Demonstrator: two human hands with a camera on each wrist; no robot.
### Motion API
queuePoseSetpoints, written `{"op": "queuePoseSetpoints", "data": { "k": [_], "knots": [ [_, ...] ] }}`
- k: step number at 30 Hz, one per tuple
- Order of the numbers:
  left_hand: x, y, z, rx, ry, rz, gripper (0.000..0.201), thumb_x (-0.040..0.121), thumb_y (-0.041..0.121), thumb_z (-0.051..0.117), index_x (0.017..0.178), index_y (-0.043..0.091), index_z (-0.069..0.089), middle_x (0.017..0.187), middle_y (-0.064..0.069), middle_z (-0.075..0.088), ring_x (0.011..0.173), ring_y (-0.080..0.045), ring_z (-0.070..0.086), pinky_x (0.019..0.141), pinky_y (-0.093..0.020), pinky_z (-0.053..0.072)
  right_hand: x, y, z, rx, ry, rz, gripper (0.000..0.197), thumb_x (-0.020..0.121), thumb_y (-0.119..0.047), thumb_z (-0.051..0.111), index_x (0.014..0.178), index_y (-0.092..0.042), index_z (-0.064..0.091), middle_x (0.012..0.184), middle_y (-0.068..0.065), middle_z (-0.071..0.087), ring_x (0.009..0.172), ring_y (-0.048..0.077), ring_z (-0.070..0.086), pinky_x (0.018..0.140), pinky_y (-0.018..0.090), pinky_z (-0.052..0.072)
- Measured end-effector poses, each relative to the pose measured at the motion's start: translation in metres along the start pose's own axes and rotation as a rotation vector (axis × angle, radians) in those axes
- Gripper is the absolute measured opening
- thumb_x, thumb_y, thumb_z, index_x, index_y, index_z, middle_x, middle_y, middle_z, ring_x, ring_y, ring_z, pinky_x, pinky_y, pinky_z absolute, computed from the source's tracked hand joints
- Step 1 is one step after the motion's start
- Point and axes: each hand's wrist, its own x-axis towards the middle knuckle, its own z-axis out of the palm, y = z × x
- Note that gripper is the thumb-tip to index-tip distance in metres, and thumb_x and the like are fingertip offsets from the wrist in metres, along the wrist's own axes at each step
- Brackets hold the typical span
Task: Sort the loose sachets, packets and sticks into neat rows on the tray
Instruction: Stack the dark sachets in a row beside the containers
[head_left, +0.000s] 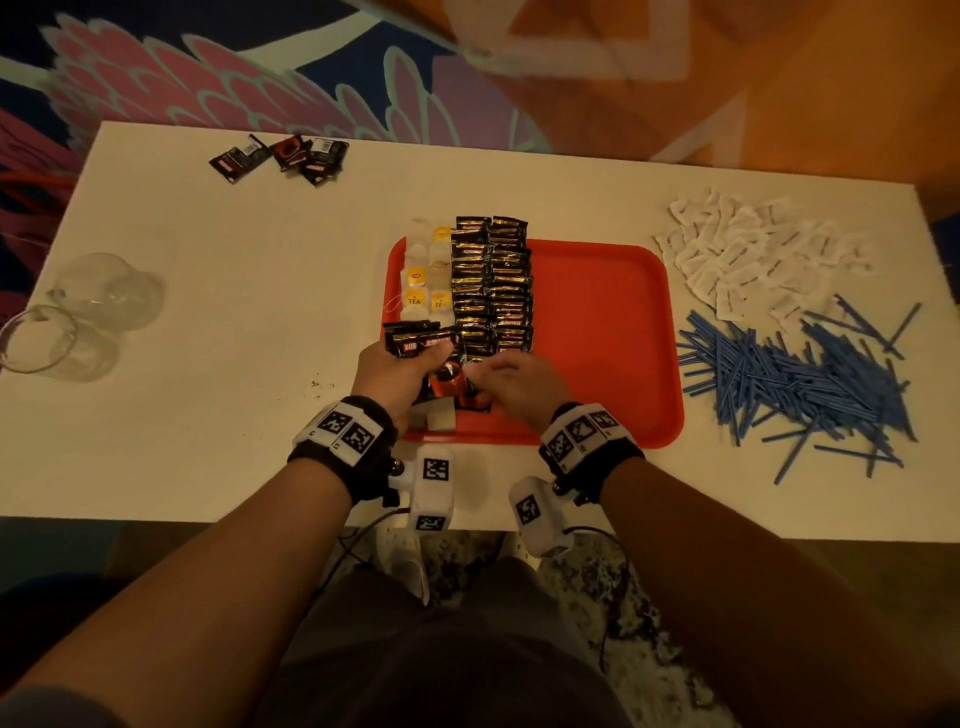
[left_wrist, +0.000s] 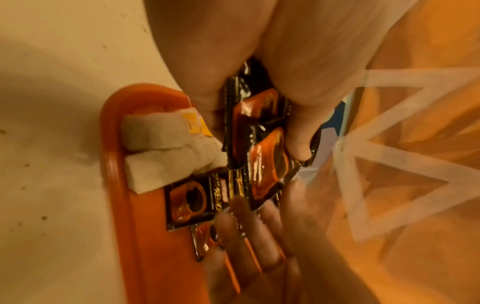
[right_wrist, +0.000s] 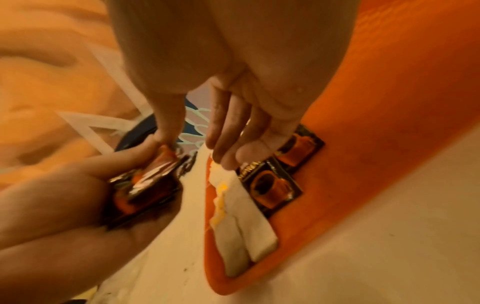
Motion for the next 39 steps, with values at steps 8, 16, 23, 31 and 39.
{"op": "queuePoseSetpoints", "data": {
  "k": [8,16,23,31,39],
  "knots": [
    [-0.009,0.021,0.027,-0.047,-0.06,0.075,0.017,0.091,0.014,0.069,0.107,0.015,0.068,0.089,0.0,0.074,0.072,-0.009,0.073,0.056,-0.021,0.056,-0.007,-0.015,-0.016,-0.004,-0.003,-0.076,0.013,0.081,-0.019,0.079,0.084,-0.01,0.071,0.083,0.007,0.074,0.073,0.015,0.068,0.065,0.023,0.055],
    [-0.004,0.014,0.028,0.018,-0.099,0.093,0.022,0.091,0.023,0.07,0.113,0.019,0.067,0.1,0.0,0.074,0.088,-0.012,0.073,0.069,-0.026,0.059,-0.004,-0.004,-0.024,-0.022,0.027,-0.084,0.013,0.078,-0.018,0.082,0.082,-0.021,0.071,0.075,-0.009,0.068,0.067,0.001,0.063,0.066,0.017,0.051],
    [0.005,0.0,0.034,0.086,-0.104,0.095,0.024,0.085,0.018,0.077,0.107,0.025,0.069,0.106,-0.004,0.075,0.101,-0.025,0.071,0.095,-0.055,0.053,-0.002,0.009,-0.029,-0.044,-0.018,-0.093,0.014,0.077,-0.019,0.082,0.087,-0.015,0.074,0.085,-0.003,0.071,0.078,0.008,0.065,0.069,0.021,0.052],
    [0.015,-0.011,0.035,0.672,0.034,0.385,0.04,0.095,0.018,0.065,0.133,0.025,0.055,0.12,-0.002,0.066,0.106,-0.016,0.062,0.09,-0.023,0.046,0.016,0.044,-0.051,-0.269,0.144,0.112,0.03,0.087,-0.032,0.072,0.114,-0.017,0.072,0.11,-0.005,0.069,0.09,0.006,0.057,0.065,0.01,0.039],
    [0.029,-0.034,0.029,1.164,0.008,0.365,0.073,0.085,0.035,0.073,0.146,0.032,0.033,0.121,-0.01,0.059,0.108,-0.032,0.059,0.09,-0.046,0.053,0.028,0.064,-0.049,-0.313,0.125,0.236,0.016,0.087,-0.029,0.073,0.099,-0.02,0.069,0.089,-0.009,0.064,0.082,0.007,0.059,0.054,0.012,0.037]
  ]
}}
